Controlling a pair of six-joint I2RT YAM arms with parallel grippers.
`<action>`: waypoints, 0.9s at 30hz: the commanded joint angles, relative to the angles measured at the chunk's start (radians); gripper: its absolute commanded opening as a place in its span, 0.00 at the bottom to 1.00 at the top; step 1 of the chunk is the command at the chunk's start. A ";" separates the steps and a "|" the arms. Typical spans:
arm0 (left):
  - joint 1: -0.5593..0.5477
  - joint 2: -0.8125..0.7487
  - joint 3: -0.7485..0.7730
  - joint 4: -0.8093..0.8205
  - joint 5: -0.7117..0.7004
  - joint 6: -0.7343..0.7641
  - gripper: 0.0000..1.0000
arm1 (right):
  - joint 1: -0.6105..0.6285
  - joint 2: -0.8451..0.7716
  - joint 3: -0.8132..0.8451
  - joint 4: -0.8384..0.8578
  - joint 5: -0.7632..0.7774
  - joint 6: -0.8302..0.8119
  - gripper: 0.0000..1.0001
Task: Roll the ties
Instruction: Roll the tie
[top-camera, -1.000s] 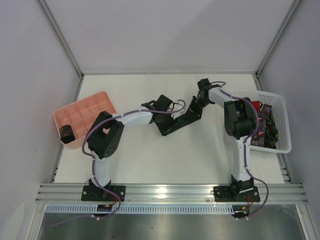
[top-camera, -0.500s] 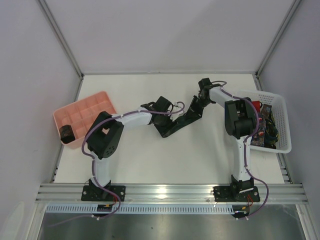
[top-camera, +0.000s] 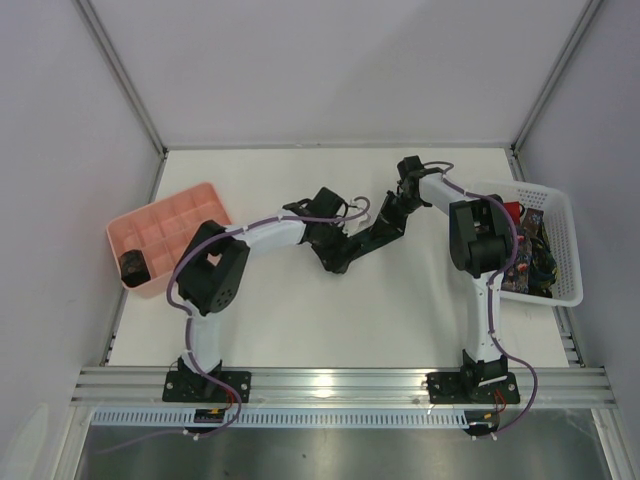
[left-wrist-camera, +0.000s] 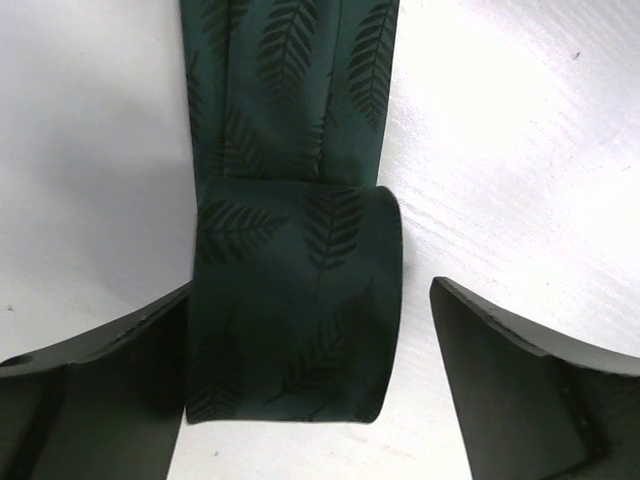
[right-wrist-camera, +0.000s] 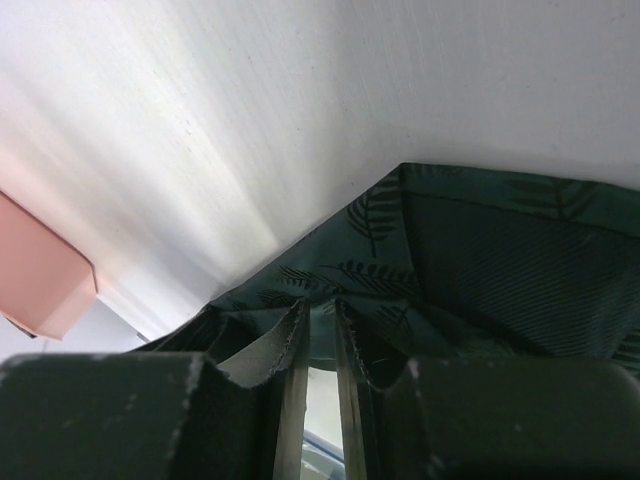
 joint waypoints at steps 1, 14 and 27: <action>0.022 -0.082 0.027 0.032 0.046 -0.042 1.00 | -0.006 0.051 -0.002 0.014 0.084 -0.048 0.22; 0.143 -0.391 -0.126 0.178 0.148 -0.228 1.00 | 0.006 -0.028 0.058 -0.021 0.012 -0.075 0.35; 0.303 -0.566 -0.423 0.440 0.285 -0.846 0.90 | 0.092 -0.184 0.032 0.049 -0.217 -0.296 0.45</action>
